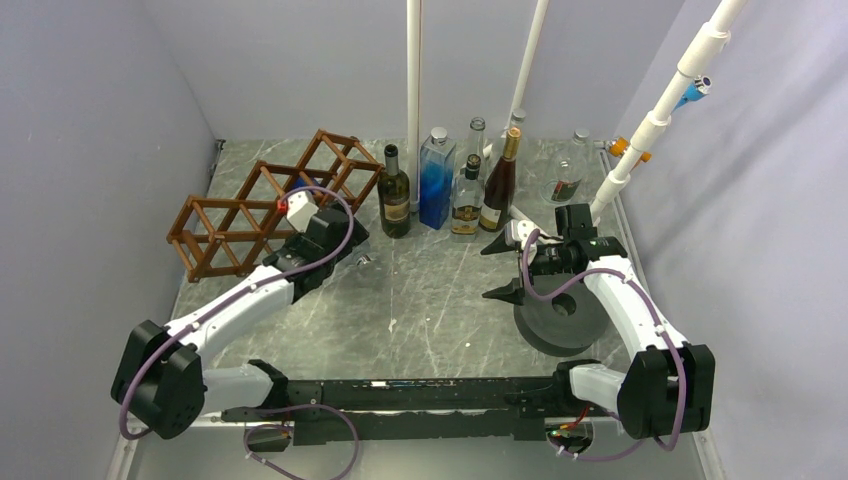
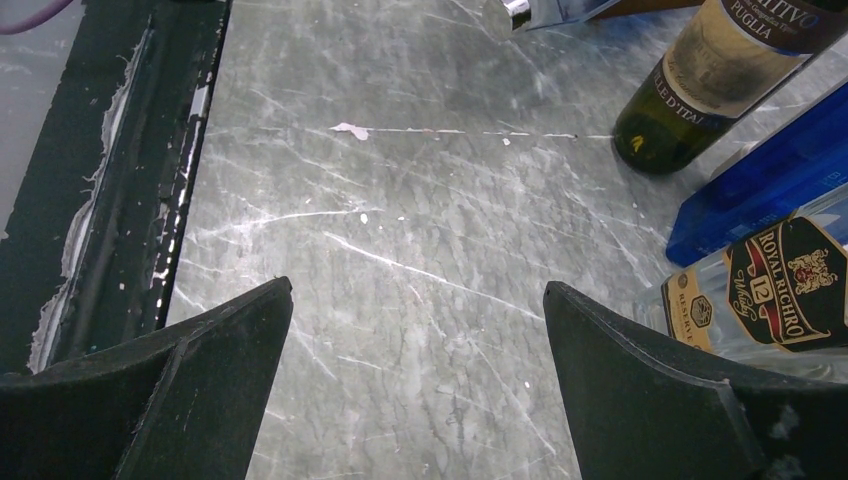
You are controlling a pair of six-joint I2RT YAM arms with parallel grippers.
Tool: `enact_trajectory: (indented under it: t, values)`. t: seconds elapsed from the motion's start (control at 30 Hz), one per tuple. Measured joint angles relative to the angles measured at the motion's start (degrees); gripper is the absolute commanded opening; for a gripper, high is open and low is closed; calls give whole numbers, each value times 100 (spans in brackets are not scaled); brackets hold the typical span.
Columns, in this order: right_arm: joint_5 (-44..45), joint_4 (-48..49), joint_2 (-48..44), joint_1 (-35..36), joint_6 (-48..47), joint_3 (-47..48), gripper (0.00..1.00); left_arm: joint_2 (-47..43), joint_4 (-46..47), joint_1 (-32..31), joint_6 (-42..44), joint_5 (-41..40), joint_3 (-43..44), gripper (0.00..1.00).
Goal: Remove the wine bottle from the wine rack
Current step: Pick up the wine bottle from the wine rack.
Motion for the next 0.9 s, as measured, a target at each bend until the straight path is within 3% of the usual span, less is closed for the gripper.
enact_trajectory:
  t: [0.23,0.9]
  values:
    - [0,-79,2,0,-52,0,99,0,857,7,195,-188,-623,100]
    - [0,-114,2,0,-109,0,99,870,2275,437,184,-221,-859,100]
